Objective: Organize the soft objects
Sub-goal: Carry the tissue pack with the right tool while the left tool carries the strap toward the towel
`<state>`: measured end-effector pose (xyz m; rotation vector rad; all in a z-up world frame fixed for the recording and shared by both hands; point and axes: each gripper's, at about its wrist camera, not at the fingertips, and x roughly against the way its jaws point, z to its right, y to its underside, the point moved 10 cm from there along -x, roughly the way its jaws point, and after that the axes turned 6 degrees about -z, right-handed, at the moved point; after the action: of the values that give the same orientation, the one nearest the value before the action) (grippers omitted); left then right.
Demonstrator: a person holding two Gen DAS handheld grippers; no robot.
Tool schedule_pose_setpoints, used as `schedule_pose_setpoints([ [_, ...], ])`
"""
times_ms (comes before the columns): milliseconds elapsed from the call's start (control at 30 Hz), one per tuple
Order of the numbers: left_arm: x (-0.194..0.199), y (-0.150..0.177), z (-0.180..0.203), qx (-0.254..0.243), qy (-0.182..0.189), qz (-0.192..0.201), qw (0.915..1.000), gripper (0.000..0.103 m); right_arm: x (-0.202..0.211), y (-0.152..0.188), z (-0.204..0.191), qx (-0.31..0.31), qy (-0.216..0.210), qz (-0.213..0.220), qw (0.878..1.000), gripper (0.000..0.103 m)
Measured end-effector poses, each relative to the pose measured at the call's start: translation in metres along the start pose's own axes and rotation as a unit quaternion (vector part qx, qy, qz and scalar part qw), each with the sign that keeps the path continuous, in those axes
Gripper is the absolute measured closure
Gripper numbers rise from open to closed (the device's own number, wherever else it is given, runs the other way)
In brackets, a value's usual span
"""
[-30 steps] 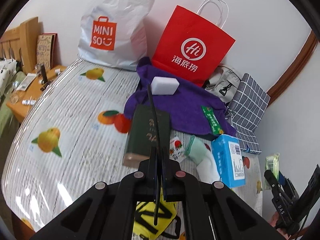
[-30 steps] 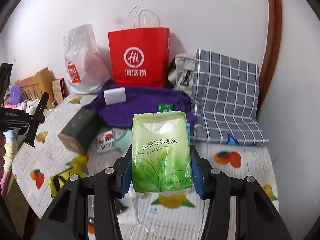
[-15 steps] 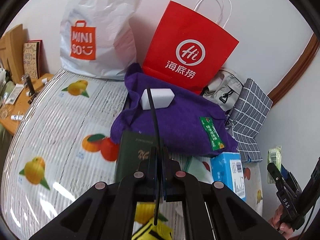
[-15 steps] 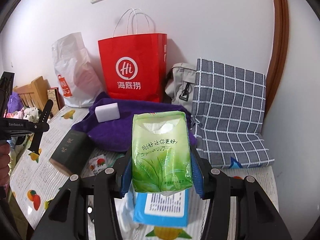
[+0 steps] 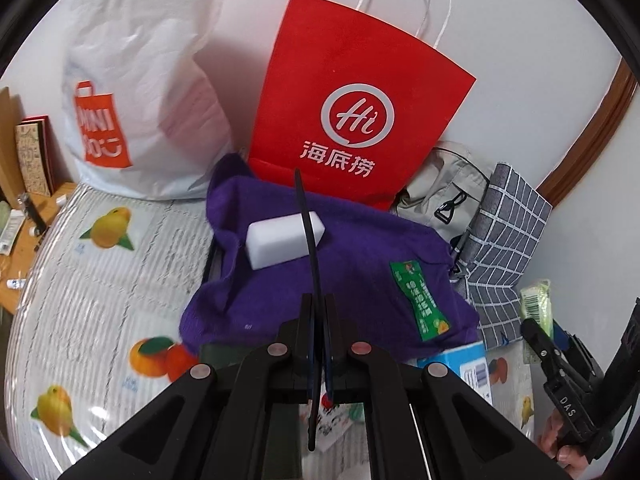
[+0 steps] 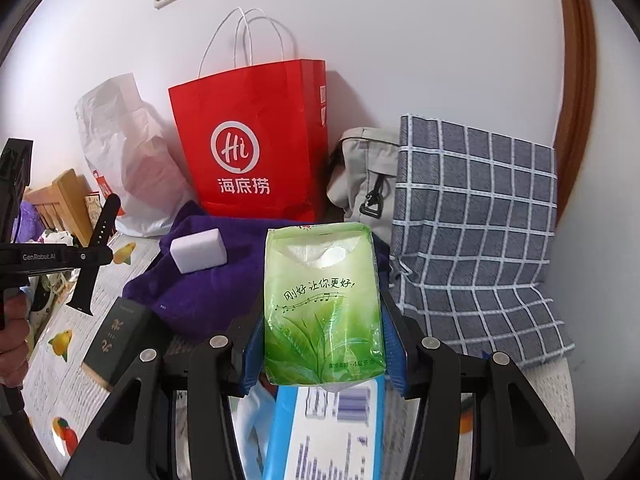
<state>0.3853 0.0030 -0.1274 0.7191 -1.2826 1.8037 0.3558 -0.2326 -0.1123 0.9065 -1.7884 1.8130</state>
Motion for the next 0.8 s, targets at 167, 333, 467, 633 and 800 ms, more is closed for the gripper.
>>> schedule_pose_setpoints([
  [167,-0.016,-0.014,0.001,0.002,0.006,-0.002,1.0,0.099,-0.02,-0.016,-0.005,0.004,-0.009,-0.003,1.0,0.053],
  [333,-0.038,-0.027,-0.002,0.007,0.005,-0.012,0.9999,0.099,-0.043,-0.029,-0.008,0.003,-0.014,-0.011,1.0,0.053],
  [467,-0.058,-0.036,-0.01,0.018,0.01,-0.026,0.9995,0.099,-0.069,-0.031,-0.009,-0.003,-0.025,-0.037,0.999,0.053],
  [633,-0.073,-0.036,-0.017,0.016,0.011,-0.045,0.9988,0.099,-0.089,-0.035,-0.01,0.012,-0.013,-0.048,0.999,0.053],
  [800,-0.088,-0.031,-0.029,0.021,0.005,-0.065,0.9976,0.099,-0.118,-0.02,-0.012,0.013,-0.021,-0.082,0.996,0.053],
])
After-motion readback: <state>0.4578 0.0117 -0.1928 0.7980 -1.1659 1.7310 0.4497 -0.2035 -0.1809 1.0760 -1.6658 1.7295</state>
